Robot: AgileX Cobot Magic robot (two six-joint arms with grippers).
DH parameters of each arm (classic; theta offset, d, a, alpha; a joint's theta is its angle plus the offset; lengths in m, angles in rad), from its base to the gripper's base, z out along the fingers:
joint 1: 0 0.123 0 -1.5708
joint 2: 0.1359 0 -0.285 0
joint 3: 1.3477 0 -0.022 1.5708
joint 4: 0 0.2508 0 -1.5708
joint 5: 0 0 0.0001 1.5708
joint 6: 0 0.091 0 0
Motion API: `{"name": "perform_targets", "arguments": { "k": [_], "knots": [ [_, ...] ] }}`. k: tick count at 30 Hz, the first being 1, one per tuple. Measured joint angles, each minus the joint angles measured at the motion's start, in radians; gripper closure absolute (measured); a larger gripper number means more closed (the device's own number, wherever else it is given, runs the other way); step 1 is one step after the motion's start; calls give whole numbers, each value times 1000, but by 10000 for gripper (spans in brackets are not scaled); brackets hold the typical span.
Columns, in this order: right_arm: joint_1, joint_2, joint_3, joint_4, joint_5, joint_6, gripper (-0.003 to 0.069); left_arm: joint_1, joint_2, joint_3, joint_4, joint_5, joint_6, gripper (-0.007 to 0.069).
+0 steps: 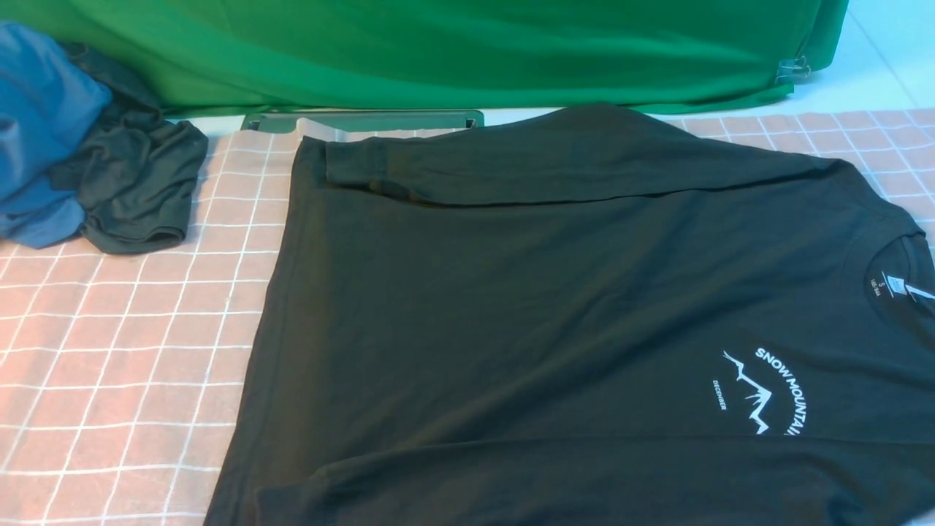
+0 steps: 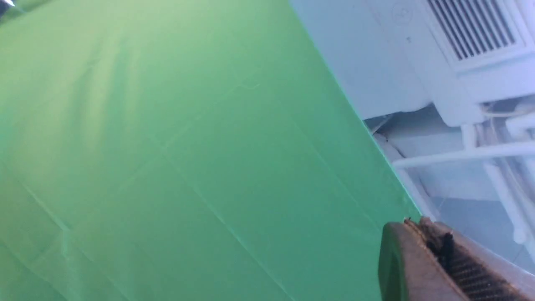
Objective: Fold a long-sleeved shirt over a pink coffee tablecloth.
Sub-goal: 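Grasp the left edge of the dark T-shirt lying flat on the table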
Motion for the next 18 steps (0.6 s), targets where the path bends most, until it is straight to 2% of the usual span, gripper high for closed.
{"name": "perform_targets", "arguments": {
  "k": [1,3,4,6,10,11,12,14,18],
  "knots": [
    [11,3,-45,-22,26,-32,495,0,28,-63,8,90,0,611],
    [34,39,-183,-55,147,-143,568,0,127,-232,59,364,13,611],
    [38,57,-212,-58,176,-169,582,0,140,-248,69,422,16,611],
    [53,142,-367,-71,350,-316,620,0,296,-424,95,715,100,611],
    [60,388,-606,-81,716,-501,623,0,629,-652,43,1240,347,611],
    [60,400,-614,-82,734,-507,623,0,644,-657,32,1257,371,611],
    [60,470,-660,-84,833,-536,623,0,742,-685,-2,1356,440,611],
    [61,594,-711,-85,968,-591,623,0,865,-688,-65,1429,543,613],
    [66,713,-724,-85,1065,-636,623,-35,1009,-641,-107,1429,611,613]
  ]
}}
